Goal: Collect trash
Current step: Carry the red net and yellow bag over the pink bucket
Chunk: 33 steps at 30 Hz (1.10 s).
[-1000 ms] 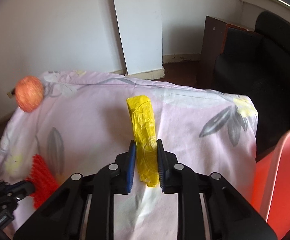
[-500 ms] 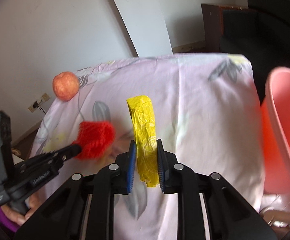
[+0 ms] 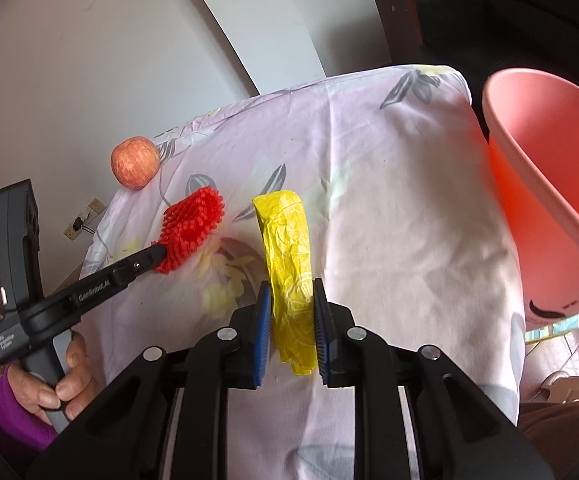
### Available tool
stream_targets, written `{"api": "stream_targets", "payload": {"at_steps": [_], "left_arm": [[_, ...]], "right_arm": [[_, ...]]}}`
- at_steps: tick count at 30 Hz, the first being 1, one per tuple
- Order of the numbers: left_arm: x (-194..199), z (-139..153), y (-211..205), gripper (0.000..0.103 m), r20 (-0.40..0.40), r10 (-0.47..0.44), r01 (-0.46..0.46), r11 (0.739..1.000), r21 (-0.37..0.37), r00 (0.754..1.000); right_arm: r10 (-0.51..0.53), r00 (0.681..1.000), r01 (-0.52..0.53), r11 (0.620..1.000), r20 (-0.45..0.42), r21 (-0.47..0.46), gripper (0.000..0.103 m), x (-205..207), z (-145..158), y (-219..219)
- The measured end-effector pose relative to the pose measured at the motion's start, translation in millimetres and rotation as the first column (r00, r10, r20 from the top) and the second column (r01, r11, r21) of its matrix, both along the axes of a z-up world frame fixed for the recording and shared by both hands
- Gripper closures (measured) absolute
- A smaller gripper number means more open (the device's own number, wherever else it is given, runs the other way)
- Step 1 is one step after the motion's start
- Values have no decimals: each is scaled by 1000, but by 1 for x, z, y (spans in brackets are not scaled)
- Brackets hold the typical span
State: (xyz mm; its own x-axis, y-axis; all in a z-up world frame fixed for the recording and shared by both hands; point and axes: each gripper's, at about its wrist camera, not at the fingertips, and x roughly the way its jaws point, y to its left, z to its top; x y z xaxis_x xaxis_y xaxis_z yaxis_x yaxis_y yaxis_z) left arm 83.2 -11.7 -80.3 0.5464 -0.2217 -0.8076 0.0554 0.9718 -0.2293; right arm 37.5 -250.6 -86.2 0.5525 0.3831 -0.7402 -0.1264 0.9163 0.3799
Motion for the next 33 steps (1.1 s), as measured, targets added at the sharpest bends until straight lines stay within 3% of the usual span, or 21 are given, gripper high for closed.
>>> {"api": "stream_targets", "payload": {"at_steps": [11,18,33], "left_arm": [[-5,5,-7,97,34,-18,16,999,40,999],[-13,24,-31,97,78,-100,98,995,20,992],[-24,88,-100,97,234,-276,279,960,20,932]], "right_arm": [[-53,998,53,998,20,26,83,-22,1,-27],[-109,993,107,993,39,52,83,-33,5,-51],[-193,976,184,978,104,96,83,-47,20,-85]]}}
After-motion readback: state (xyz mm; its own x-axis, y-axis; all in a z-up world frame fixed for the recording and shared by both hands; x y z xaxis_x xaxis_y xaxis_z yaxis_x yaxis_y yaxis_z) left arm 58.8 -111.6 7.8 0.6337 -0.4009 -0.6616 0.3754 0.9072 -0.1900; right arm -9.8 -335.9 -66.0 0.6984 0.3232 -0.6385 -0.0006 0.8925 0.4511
